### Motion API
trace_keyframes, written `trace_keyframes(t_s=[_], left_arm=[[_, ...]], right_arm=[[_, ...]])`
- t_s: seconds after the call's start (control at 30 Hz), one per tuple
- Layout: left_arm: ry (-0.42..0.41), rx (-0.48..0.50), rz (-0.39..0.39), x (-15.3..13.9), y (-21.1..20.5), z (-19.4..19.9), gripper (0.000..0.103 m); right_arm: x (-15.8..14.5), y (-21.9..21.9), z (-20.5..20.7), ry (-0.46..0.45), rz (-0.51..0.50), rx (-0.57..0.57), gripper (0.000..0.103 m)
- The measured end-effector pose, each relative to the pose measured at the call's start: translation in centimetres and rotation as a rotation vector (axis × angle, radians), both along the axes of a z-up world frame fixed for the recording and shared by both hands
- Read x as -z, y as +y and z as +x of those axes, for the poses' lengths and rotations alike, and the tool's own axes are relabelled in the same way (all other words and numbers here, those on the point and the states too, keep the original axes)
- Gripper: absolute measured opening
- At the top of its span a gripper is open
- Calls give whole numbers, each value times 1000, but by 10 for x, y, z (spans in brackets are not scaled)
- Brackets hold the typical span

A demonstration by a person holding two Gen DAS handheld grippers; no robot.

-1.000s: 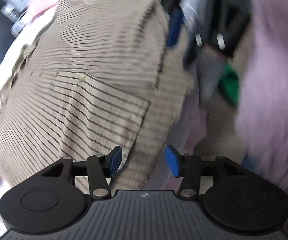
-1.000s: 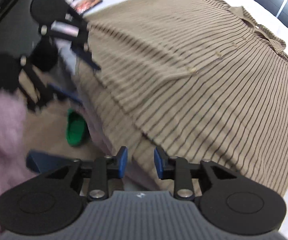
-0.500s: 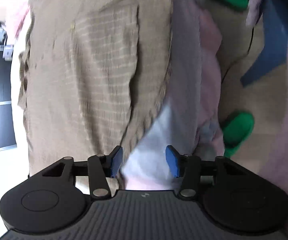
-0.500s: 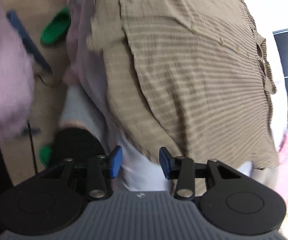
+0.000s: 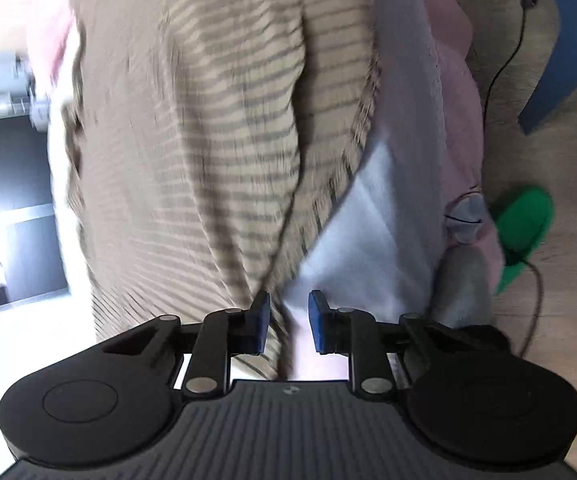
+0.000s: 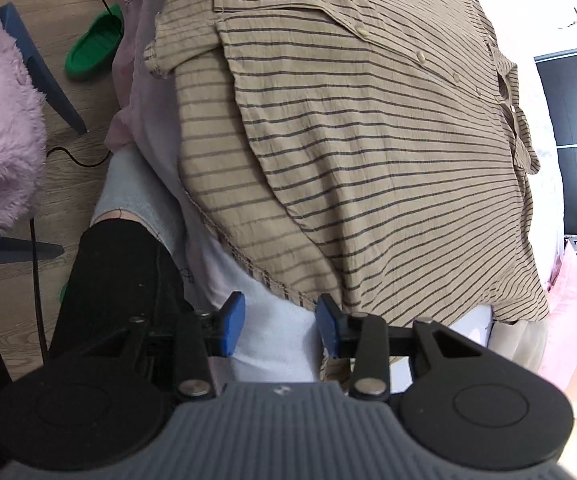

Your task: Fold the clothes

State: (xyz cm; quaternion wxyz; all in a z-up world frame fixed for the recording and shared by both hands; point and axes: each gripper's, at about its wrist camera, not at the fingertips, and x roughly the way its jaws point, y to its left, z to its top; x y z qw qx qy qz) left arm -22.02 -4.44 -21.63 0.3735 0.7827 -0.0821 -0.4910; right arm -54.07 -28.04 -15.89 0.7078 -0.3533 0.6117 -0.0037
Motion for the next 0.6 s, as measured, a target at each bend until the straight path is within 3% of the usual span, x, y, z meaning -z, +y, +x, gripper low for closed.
trace_keyframes(t_s=[0.13, 0.27, 0.57, 0.6], left_arm=[[-48, 46, 19, 10, 1, 1, 20], [-62, 73, 35, 15, 1, 2, 20], [-56, 72, 48, 22, -4, 4, 20], [-50, 64, 53, 22, -6, 4, 15]], right_arm=[[-5, -8, -15, 42, -24, -66, 43], [-11, -22, -24, 37, 5, -37, 41], [36, -15, -23, 47, -197, -181, 31], [39, -14, -21, 43, -214, -194, 31]])
